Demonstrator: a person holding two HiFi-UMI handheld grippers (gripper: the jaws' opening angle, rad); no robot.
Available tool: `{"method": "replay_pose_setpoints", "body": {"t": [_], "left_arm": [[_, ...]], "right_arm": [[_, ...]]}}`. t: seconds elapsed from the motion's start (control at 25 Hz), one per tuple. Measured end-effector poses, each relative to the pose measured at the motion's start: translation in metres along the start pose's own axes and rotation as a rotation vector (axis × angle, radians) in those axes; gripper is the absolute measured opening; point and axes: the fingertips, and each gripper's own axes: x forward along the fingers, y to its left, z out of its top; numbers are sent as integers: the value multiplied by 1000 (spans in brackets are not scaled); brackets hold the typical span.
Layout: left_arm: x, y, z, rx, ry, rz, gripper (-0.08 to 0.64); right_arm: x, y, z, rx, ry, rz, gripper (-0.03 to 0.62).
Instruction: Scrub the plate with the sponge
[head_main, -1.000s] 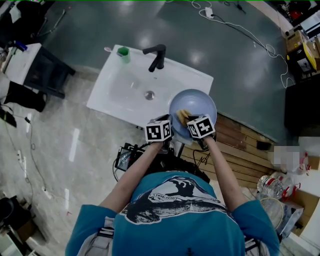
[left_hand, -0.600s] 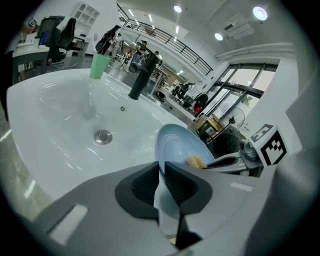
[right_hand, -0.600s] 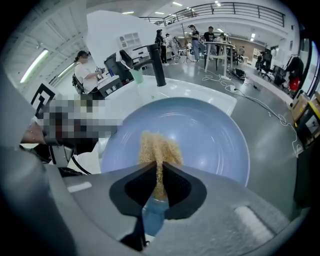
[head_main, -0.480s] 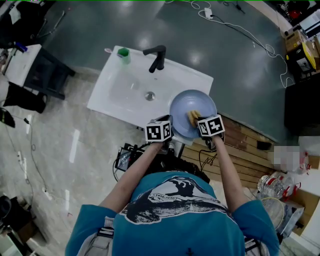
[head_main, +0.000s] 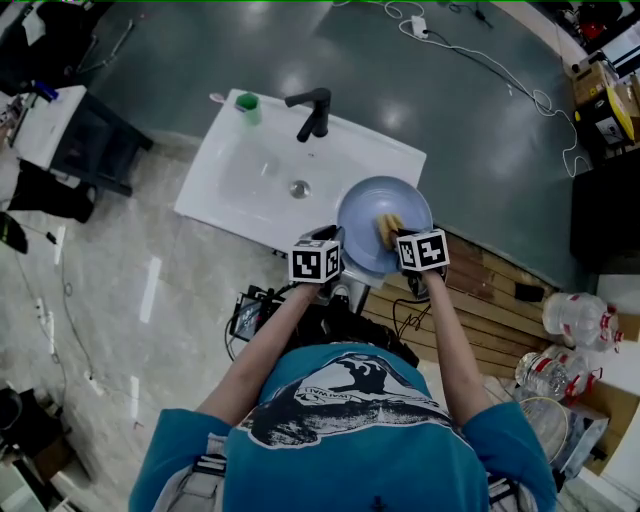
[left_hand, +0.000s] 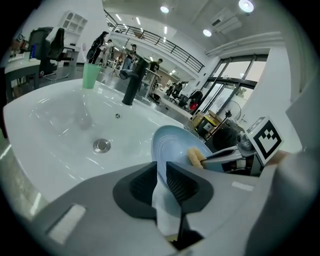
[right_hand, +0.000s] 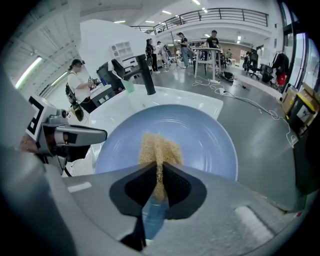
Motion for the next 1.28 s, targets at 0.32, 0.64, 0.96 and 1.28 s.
{"method": "replay_pose_setpoints", "body": {"t": [0.32, 0.64, 0.96, 1.28], "left_arm": [[-29, -13, 24, 69, -88, -30, 101], [-64, -49, 21, 86, -167, -98, 103], [-92, -82, 19, 142, -188, -162, 94], [-105, -95, 18, 230, -165, -212, 81]], "right_arm": [[-36, 27, 23, -5, -240, 99, 35], [-76, 48, 23, 16, -394, 192, 35], [-108, 66, 21, 27, -472, 235, 35], [-126, 75, 7, 97, -512, 218, 35]]}}
